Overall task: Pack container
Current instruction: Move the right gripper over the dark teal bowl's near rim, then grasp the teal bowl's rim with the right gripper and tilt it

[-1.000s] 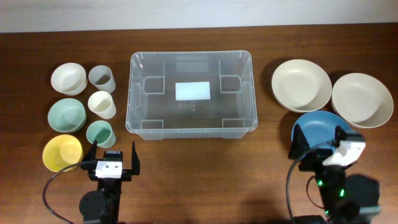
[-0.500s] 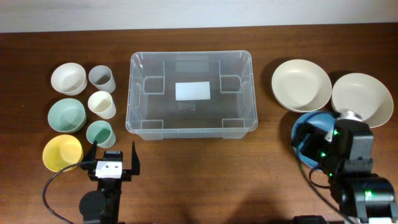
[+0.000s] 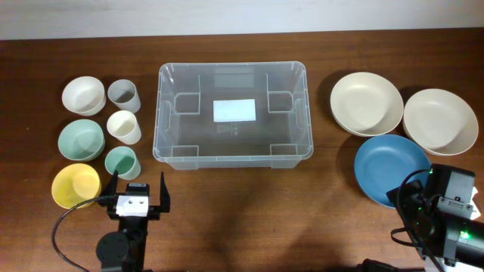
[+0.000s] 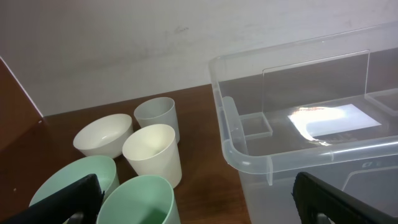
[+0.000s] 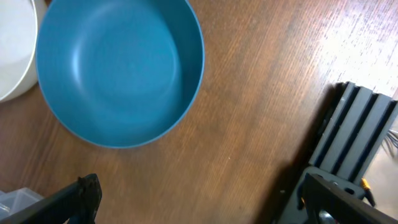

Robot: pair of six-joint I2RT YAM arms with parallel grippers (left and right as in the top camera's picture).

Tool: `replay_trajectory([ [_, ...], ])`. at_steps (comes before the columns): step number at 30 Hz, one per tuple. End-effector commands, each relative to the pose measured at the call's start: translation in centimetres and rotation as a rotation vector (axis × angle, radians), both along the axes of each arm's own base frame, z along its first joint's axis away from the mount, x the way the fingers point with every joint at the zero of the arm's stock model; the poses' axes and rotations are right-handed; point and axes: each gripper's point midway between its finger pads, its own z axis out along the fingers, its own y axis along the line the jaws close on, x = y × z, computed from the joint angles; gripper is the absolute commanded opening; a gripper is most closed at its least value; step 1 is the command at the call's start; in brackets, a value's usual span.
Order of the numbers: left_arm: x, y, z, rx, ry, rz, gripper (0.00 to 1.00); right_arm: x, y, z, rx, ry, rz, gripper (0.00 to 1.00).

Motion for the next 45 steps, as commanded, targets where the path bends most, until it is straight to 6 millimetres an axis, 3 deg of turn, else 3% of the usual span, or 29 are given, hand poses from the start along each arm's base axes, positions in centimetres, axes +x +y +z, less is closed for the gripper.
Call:
replay_trajectory([
  [1,0.0,0.2,-0.1,-0.009,-0.001,0.009,1.00,0.0,-0.1,-1.6,0.011,0.005,-0.027,0.99],
  [8,0.0,0.2,-0.1,-0.009,-0.001,0.009,1.00,1.5,-0.6,-4.9,-0.002,-0.026,-0.021,0.99],
  [26,0.0,0.2,-0.1,-0.009,-0.001,0.009,1.00,3.7,-4.9,-8.7,0.025,-0.061,-0.181,0.99],
  [35,0.0,0.2,-0.1,-0.009,0.000,0.009,1.00,6.4,-4.9,-11.7,0.110,-0.039,-0.135,0.99],
  [45,0.0,0.2,-0.1,-0.009,-0.001,0.009,1.00,6.2,-4.8,-14.3,0.154,0.044,-0.140,0.99],
])
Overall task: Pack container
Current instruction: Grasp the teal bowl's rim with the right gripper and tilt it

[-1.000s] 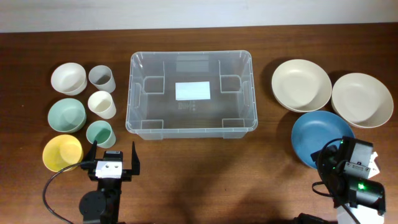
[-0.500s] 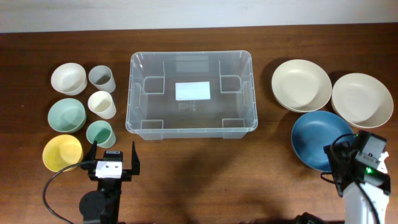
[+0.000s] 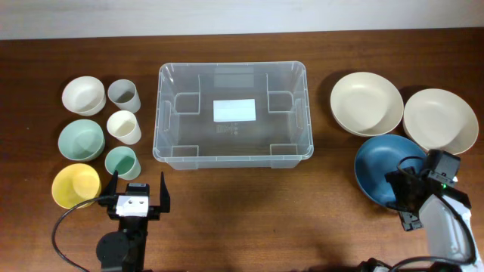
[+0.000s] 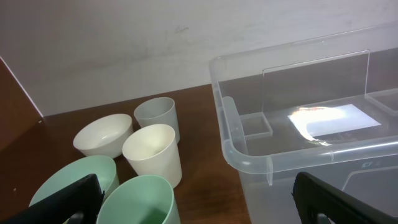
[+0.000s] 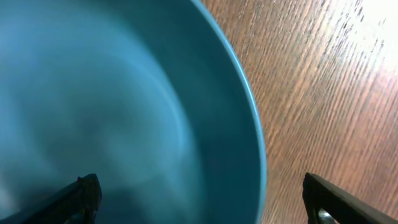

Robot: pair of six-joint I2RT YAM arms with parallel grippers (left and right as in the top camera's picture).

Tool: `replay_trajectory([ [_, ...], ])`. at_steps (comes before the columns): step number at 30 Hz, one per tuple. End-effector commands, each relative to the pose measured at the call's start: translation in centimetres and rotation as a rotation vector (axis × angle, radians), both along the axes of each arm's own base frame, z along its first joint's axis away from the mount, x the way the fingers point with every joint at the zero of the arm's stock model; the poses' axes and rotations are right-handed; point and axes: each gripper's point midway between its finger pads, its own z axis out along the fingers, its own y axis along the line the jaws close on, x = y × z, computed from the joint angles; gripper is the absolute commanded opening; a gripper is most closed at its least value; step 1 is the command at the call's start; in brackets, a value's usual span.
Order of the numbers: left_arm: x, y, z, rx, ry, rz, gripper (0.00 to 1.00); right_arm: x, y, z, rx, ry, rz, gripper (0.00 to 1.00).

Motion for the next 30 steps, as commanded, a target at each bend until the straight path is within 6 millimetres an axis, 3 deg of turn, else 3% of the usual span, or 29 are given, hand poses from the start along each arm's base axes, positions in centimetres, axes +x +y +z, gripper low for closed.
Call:
replay_trajectory([
  [1,0.0,0.2,-0.1,-0.009,-0.001,0.009,1.00,-0.2,0.0,-1.0,0.018,0.026,0.003,0.99],
  [4,0.0,0.2,-0.1,-0.009,-0.001,0.009,1.00,-0.3,0.0,-1.5,0.025,0.038,0.003,0.99],
  [14,0.0,0.2,-0.1,-0.009,-0.001,0.009,1.00,-0.3,0.0,-2.0,0.034,0.051,0.002,0.53],
  [23,0.0,0.2,-0.1,-0.009,-0.001,0.009,1.00,-1.2,0.6,-2.2,0.062,0.085,-0.030,0.37],
  [30,0.0,0.2,-0.1,-0.009,0.000,0.009,1.00,-1.7,0.9,-2.3,0.074,0.105,-0.031,0.09],
])
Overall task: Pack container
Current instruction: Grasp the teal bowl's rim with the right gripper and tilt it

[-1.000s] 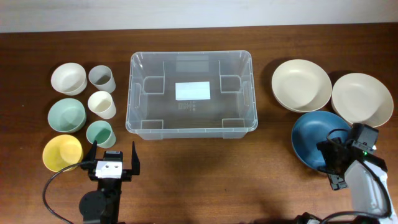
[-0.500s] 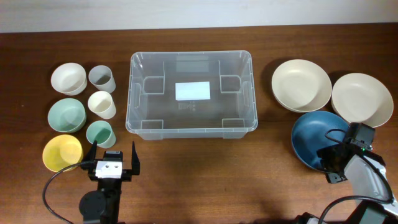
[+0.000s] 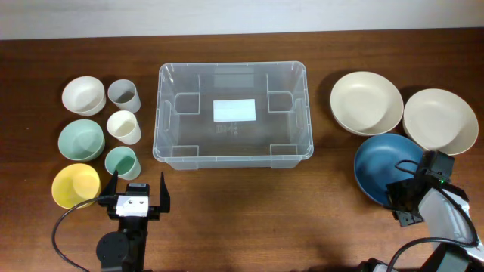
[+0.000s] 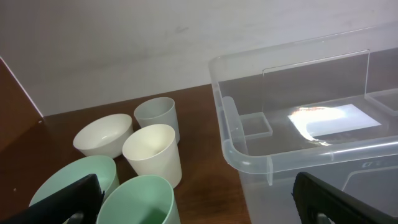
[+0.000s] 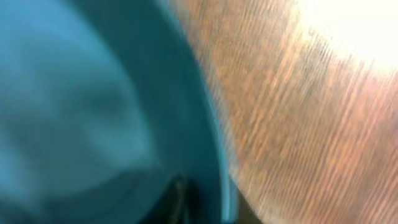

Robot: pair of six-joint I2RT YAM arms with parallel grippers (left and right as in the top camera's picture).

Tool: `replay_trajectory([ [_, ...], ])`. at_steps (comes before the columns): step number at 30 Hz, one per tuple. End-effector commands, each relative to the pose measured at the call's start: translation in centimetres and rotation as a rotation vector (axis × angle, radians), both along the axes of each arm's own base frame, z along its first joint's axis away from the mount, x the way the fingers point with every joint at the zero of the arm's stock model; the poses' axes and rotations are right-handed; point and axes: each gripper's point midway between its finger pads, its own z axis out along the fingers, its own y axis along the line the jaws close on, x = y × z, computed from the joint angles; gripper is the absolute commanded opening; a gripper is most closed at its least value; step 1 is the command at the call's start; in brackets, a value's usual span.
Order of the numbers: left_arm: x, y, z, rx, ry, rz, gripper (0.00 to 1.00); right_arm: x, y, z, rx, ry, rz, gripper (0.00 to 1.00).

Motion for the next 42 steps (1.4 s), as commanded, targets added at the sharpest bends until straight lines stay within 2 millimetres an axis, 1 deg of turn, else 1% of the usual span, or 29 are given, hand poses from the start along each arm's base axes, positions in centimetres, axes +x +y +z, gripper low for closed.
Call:
replay_trajectory([
  [1,0.0,0.2,-0.1,-0.009,-0.001,0.009,1.00,-0.5,0.1,-0.3,0.008,0.017,-0.016,0.04],
  [13,0.0,0.2,-0.1,-0.009,-0.001,0.009,1.00,-1.4,0.6,-0.2,0.028,0.048,-0.015,0.04],
  [16,0.0,0.2,-0.1,-0.009,-0.001,0.009,1.00,-1.8,1.1,0.2,0.040,0.048,-0.013,0.04],
  [19,0.0,0.2,-0.1,-0.009,0.000,0.009,1.00,-1.8,1.5,1.3,0.045,0.013,-0.009,0.04],
  [22,0.0,0.2,-0.1,-0.009,-0.001,0.009,1.00,-1.6,1.5,3.2,0.021,-0.036,-0.007,0.04],
  [26,0.0,0.2,-0.1,-0.009,-0.001,0.009,1.00,-1.3,1.3,7.3,-0.038,-0.131,0.005,0.04],
  [27,0.0,0.2,-0.1,-0.009,-0.001,0.009,1.00,-1.3,1.3,8.8,-0.058,-0.165,0.007,0.04],
  [29,0.0,0.2,-0.1,-0.009,0.000,0.009,1.00,-1.1,1.2,12.4,-0.121,-0.248,0.048,0.04],
  [30,0.0,0.2,-0.1,-0.009,-0.001,0.009,1.00,-1.1,1.2,13.7,-0.146,-0.276,0.061,0.04],
  [33,0.0,0.2,-0.1,-0.009,0.000,0.009,1.00,-1.3,1.3,18.9,-0.244,-0.406,0.093,0.04],
  [34,0.0,0.2,-0.1,-0.009,0.000,0.009,1.00,-1.5,1.4,20.2,-0.267,-0.442,0.094,0.04],
  [35,0.0,0.2,-0.1,-0.009,-0.001,0.009,1.00,-1.8,1.5,21.8,-0.308,-0.487,0.102,0.04],
  [36,0.0,0.2,-0.1,-0.009,-0.001,0.009,1.00,-2.0,1.4,22.4,-0.332,-0.498,0.102,0.04],
  [37,0.0,0.2,-0.1,-0.009,-0.001,0.009,1.00,-2.6,1.2,22.5,-0.354,-0.488,0.089,0.04],
  [38,0.0,0.2,-0.1,-0.009,-0.001,0.009,1.00,-3.1,1.0,22.1,-0.364,-0.462,0.076,0.07],
  [39,0.0,0.2,-0.1,-0.009,-0.001,0.009,1.00,-3.6,0.9,21.6,-0.365,-0.433,0.066,0.12],
  [40,0.0,0.2,-0.1,-0.009,0.000,0.009,1.00,-3.9,0.8,20.7,-0.356,-0.396,0.061,0.19],
  [41,0.0,0.2,-0.1,-0.009,0.000,0.009,1.00,-4.1,0.8,19.9,-0.345,-0.370,0.060,0.26],
  [42,0.0,0.2,-0.1,-0.009,-0.001,0.009,1.00,-4.1,0.8,19.0,-0.331,-0.344,0.061,0.31],
])
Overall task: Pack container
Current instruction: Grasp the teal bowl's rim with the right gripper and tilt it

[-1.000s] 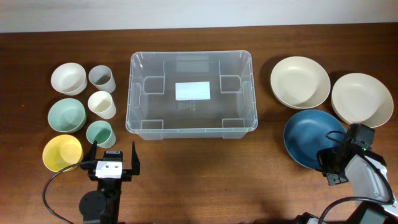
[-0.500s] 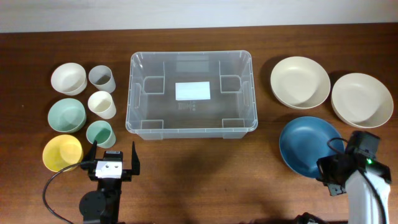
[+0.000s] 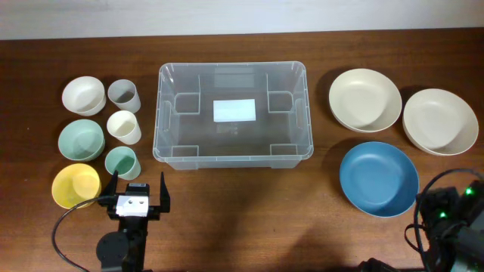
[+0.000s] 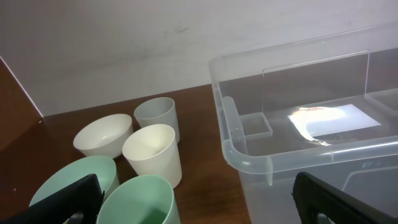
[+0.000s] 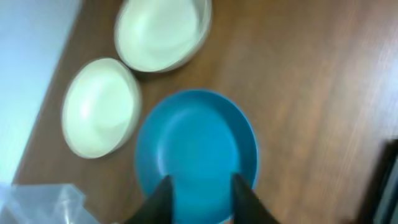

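The clear plastic container (image 3: 233,113) stands mid-table with nothing in it. A blue plate (image 3: 378,179) lies to its right, below two cream plates (image 3: 365,100) (image 3: 441,121). My right gripper (image 5: 202,199) hangs open, high over the blue plate (image 5: 198,152) and holding nothing; its arm (image 3: 454,219) is at the front right corner. My left gripper (image 3: 136,198) stands open at the front left. Between its fingers I see a green cup (image 4: 140,202) and the container's corner (image 4: 249,155).
Left of the container stand a white bowl (image 3: 83,96), grey cup (image 3: 122,94), cream cup (image 3: 123,127), green bowl (image 3: 82,140), green cup (image 3: 121,162) and yellow bowl (image 3: 76,185). Bare wood lies in front of the container.
The blue plate now lies a little further left and nearer the front. My right gripper has left its rim and stands back, high above it. The left arm has not moved.
My right gripper was open above the table beside the blue plate. Then it was low over the plate's right rim, then pressed close at that rim. Now it is drawn back and open, and the plate has shifted leftward. The left arm stayed still.
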Robot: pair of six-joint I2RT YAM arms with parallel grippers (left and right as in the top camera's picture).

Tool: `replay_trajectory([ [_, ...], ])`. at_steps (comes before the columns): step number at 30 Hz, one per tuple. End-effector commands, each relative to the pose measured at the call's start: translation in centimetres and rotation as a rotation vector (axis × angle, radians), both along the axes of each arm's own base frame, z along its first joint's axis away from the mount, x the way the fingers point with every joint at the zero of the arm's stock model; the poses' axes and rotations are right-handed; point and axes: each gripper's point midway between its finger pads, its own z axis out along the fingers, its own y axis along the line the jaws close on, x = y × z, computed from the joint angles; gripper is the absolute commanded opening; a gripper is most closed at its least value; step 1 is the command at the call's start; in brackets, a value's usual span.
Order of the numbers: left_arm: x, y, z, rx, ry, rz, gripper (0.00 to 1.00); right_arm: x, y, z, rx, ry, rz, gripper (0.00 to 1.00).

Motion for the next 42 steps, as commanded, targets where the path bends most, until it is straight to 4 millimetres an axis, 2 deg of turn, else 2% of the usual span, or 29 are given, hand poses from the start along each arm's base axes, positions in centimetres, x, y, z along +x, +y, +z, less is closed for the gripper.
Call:
replay_trajectory([
  [1,0.0,0.2,-0.1,-0.009,0.000,0.009,1.00,-0.5,-0.8,-4.2,0.023,0.143,-0.027,0.34],
  [3,0.0,0.2,-0.1,-0.009,0.000,0.009,1.00,-0.2,-1.0,-6.9,0.058,0.202,-0.025,0.40],
  [8,0.0,0.2,-0.1,-0.009,-0.001,0.009,1.00,0.1,-0.3,-13.2,0.191,0.332,-0.010,0.40],
  [14,0.0,0.2,-0.1,-0.009,0.000,0.009,1.00,1.0,0.0,-17.0,0.294,0.436,0.009,0.41],
  [23,0.0,0.2,-0.1,-0.009,-0.001,0.009,1.00,1.8,-0.3,-20.1,0.345,0.514,0.009,0.44],
  [31,0.0,0.2,-0.1,-0.009,-0.001,0.009,1.00,3.6,-0.6,-22.0,0.371,0.491,0.026,0.43],
  [32,0.0,0.2,-0.1,-0.009,-0.001,0.009,1.00,3.7,-0.7,-22.1,0.373,0.493,0.026,0.37],
  [35,0.0,0.2,-0.1,-0.009,-0.001,0.009,1.00,3.7,-0.7,-22.4,0.378,0.497,0.026,0.04],
  [38,0.0,0.2,-0.1,-0.009,-0.001,0.009,1.00,3.9,-0.1,-22.4,0.404,0.487,0.040,0.04],
  [42,0.0,0.2,-0.1,-0.009,-0.001,0.009,1.00,4.4,1.6,-22.3,0.475,0.459,0.128,0.04],
])
